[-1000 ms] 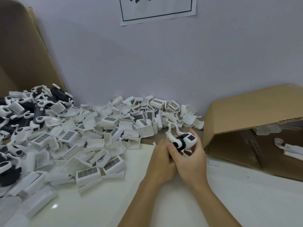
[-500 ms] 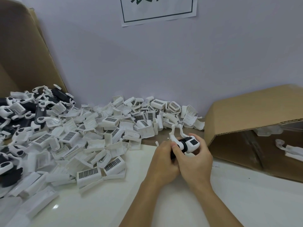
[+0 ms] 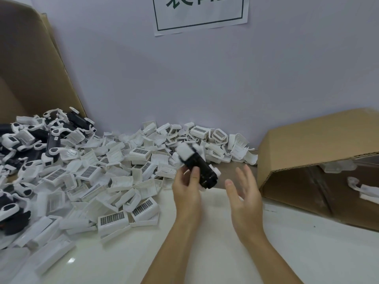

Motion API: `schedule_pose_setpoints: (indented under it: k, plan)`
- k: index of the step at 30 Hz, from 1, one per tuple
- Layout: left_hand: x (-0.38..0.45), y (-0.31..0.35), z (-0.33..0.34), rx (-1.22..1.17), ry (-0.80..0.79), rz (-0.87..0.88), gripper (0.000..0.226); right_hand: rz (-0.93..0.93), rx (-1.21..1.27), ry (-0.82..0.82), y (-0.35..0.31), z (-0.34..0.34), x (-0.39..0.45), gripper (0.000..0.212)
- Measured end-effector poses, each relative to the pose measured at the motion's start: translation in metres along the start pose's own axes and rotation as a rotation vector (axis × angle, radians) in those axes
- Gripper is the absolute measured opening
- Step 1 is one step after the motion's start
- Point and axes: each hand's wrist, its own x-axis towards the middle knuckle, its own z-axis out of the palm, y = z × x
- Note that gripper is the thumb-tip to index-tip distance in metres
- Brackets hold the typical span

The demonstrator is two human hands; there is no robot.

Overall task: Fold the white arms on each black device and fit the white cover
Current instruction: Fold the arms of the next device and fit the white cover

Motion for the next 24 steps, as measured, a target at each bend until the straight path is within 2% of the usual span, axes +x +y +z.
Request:
schedule_pose_setpoints:
  k: [3,7,10,14,17,21,24]
  plan:
    - [0.01,0.006,-0.003,-0.391,0.088,-0.277,0.022,0.027,-0.011,0.008,0.001,-0.001,0.002,0.055]
    - [0.011,0.014,-0.008,-0.689,0.129,-0.473,0.029,0.057,-0.008,-0.003,0.002,-0.001,0.003,0.049]
    - [0.008,0.018,-0.009,-0.661,0.069,-0.475,0.042,0.088,-0.016,-0.012,0.001,0.0,0.002,0.045]
    - [0.006,0.02,-0.005,-0.616,-0.006,-0.505,0.024,0.097,-0.109,-0.033,0.0,0.0,0.002,0.039]
    - [0.005,0.018,-0.006,-0.641,-0.047,-0.53,0.036,0.088,-0.209,-0.105,0.001,0.001,0.002,0.041]
    - [0.005,0.012,-0.003,-0.602,-0.099,-0.541,0.044,0.085,-0.279,-0.282,-0.002,0.006,-0.005,0.056]
    - [0.001,0.008,0.001,-0.52,-0.178,-0.549,0.051,0.066,-0.316,-0.288,-0.004,0.008,-0.008,0.068]
